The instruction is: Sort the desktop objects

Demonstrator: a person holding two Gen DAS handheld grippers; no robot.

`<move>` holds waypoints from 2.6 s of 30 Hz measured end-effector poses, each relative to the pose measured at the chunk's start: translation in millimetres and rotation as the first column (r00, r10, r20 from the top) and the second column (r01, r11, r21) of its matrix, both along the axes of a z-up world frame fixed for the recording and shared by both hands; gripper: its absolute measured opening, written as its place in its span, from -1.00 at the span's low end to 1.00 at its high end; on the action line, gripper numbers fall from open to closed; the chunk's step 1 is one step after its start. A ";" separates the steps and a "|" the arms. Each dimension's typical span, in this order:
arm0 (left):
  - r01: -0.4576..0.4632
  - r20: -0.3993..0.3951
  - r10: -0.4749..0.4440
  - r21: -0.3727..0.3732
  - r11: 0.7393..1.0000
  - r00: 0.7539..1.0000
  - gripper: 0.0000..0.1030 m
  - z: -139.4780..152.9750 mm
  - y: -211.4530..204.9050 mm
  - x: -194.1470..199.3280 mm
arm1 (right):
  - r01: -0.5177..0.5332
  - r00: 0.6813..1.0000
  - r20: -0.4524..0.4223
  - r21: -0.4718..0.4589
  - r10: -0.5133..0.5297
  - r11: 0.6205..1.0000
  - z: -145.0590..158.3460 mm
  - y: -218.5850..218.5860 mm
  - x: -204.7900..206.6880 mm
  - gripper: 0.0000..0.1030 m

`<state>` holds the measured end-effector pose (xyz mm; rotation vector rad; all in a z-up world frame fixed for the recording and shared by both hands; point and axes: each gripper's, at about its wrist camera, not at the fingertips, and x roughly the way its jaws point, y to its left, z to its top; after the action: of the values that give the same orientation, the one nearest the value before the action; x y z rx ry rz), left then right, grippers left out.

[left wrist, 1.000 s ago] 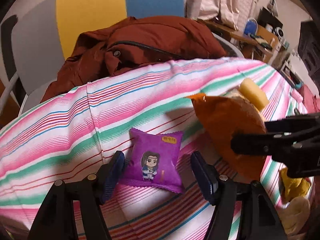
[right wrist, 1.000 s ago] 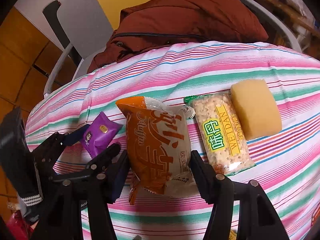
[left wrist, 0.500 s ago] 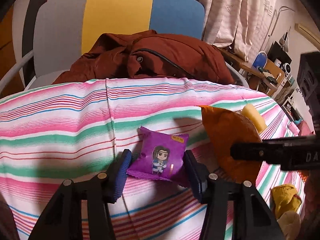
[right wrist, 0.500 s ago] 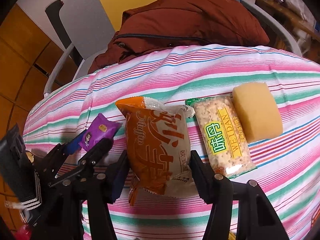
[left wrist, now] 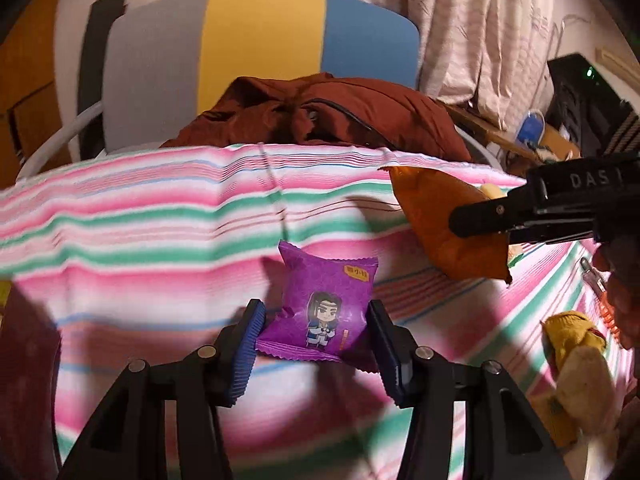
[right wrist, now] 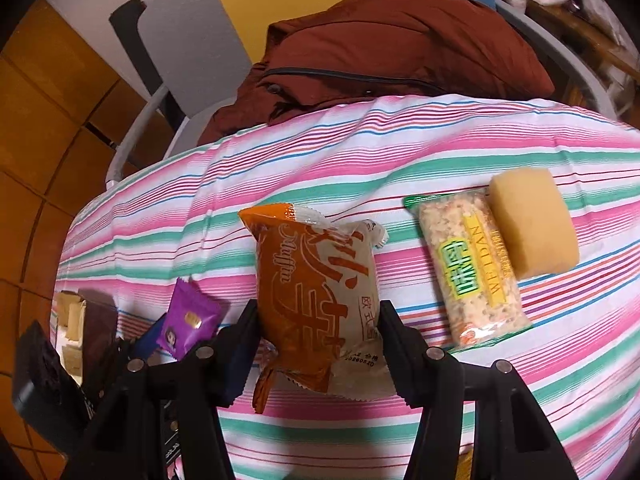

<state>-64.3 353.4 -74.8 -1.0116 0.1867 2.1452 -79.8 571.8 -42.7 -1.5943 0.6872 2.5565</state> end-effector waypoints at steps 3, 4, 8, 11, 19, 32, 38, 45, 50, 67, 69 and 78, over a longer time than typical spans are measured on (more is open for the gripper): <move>-0.036 0.010 0.036 0.017 0.999 0.999 0.02 -0.9 -19.1 3.2 | -0.028 1.000 -0.013 -0.001 0.028 1.000 2.4 -9.2 -0.5 0.12; -0.051 0.014 0.051 0.022 0.998 0.999 0.02 -1.3 -25.7 4.5 | -0.040 0.999 -0.015 0.006 0.040 0.999 3.1 -13.2 -0.3 0.12; -0.084 0.050 0.081 0.058 0.995 0.995 0.02 -1.9 -48.0 10.8 | -0.086 0.996 -0.008 0.016 0.086 0.996 0.8 -28.2 -0.2 0.12; -0.083 0.081 0.077 0.074 0.994 0.994 0.02 -4.9 -60.8 21.1 | -0.119 0.993 -0.002 0.011 0.119 0.993 -2.4 -37.5 0.3 0.12; -0.017 0.191 -0.016 0.167 0.986 0.981 0.02 -1.4 -93.4 59.3 | -0.199 0.979 -0.049 -0.059 0.196 0.978 6.1 -61.0 7.9 0.12; -0.111 0.151 0.062 0.339 0.934 0.987 0.02 76.4 -187.2 49.4 | -0.282 0.958 -0.105 -0.152 0.268 0.947 34.7 -136.8 18.0 0.12; -0.321 0.263 0.256 0.248 0.914 0.930 0.02 54.3 -237.8 8.4 | -0.348 0.933 -0.158 -0.171 0.323 0.922 59.0 -195.9 11.1 0.12; -0.382 0.319 0.340 0.077 0.921 0.885 0.02 21.6 -257.9 -12.2 | -0.389 0.920 -0.132 -0.204 0.369 0.898 58.5 -272.5 -15.0 0.12; -0.401 0.378 0.358 0.038 0.915 0.854 0.02 6.8 -261.7 -23.0 | -0.356 0.933 -0.078 -0.084 0.350 0.931 45.2 -308.7 -37.4 0.12; -0.433 0.362 0.393 0.034 0.901 0.845 0.25 21.8 -262.6 10.3 | -0.379 0.902 -0.149 0.173 0.404 0.909 69.4 -342.9 -24.7 0.37; -0.438 0.368 0.394 0.040 0.898 0.842 0.25 20.7 -275.0 7.9 | -0.372 0.907 -0.151 0.153 0.394 0.916 71.0 -335.5 -19.1 0.38; -0.450 0.360 0.404 0.049 0.892 0.841 0.26 23.7 -274.9 16.9 | -0.335 0.924 -0.156 0.112 0.349 0.936 74.8 -302.0 17.6 0.50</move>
<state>-47.4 78.5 -51.2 -1.4306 -0.3832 2.2844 -62.3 269.8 32.1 -1.6019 0.3246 2.9540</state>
